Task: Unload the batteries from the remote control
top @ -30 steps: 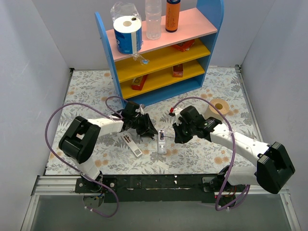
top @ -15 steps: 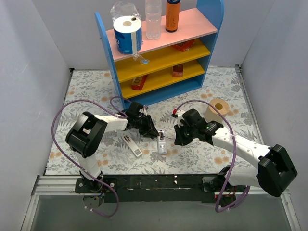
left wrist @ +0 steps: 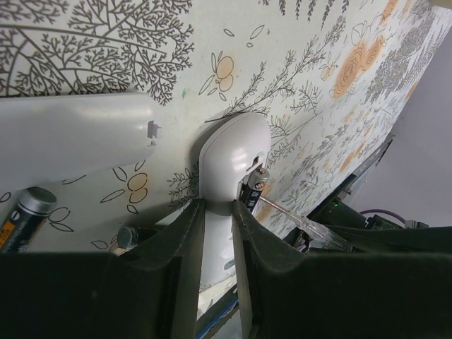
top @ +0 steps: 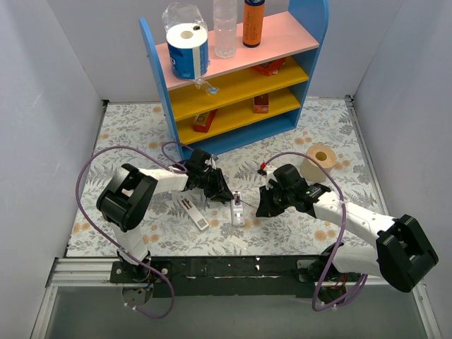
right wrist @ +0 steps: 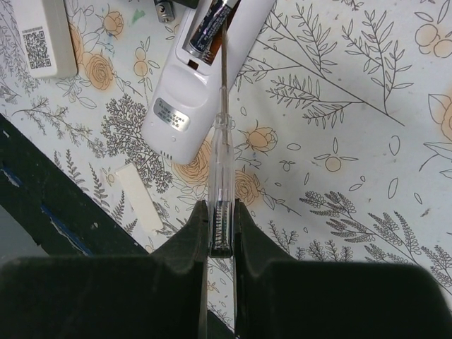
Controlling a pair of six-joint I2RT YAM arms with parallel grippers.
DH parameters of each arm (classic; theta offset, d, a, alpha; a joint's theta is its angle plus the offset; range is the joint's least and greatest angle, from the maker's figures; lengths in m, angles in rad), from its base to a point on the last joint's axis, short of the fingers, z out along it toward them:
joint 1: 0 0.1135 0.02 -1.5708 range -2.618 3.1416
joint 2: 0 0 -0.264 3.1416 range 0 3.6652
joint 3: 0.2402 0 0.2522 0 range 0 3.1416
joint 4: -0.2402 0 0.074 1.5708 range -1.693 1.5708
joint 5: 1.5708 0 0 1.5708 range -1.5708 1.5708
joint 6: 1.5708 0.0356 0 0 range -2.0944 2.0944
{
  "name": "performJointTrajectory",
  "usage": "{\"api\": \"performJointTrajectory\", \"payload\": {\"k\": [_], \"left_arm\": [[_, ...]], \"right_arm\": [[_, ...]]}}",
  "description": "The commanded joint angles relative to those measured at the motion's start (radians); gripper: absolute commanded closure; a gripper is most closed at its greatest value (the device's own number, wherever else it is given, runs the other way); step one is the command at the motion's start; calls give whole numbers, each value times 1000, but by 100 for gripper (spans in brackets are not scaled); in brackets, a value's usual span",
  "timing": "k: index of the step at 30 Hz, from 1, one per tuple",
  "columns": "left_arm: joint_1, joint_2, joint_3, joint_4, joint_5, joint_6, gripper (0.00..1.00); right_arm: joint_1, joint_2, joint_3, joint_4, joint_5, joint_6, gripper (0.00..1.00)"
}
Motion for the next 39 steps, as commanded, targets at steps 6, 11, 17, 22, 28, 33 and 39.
{"api": "performJointTrajectory", "payload": {"k": [6, 11, 17, 22, 28, 33, 39], "left_arm": [[-29, 41, 26, -13, -59, 20, 79], [-32, 44, 32, -17, -59, 20, 78], [-35, 22, 40, -25, -59, 16, 78], [-39, 1, 60, -34, -51, 11, 79], [-39, -11, 67, -39, -44, 17, 77], [-38, -14, 83, -49, -43, 17, 76], [-38, -34, 90, -62, -43, 19, 75]], "right_arm": [[6, 54, 24, 13, -67, -69, 99], [5, 64, 59, 21, -102, -96, 99], [5, 36, 87, 27, -130, -97, 99], [5, 27, 102, 37, -151, -91, 99], [5, 45, 149, 36, -163, -91, 99], [5, 51, 186, 21, -173, -94, 99], [5, 51, 200, 21, -183, -88, 99]]}}
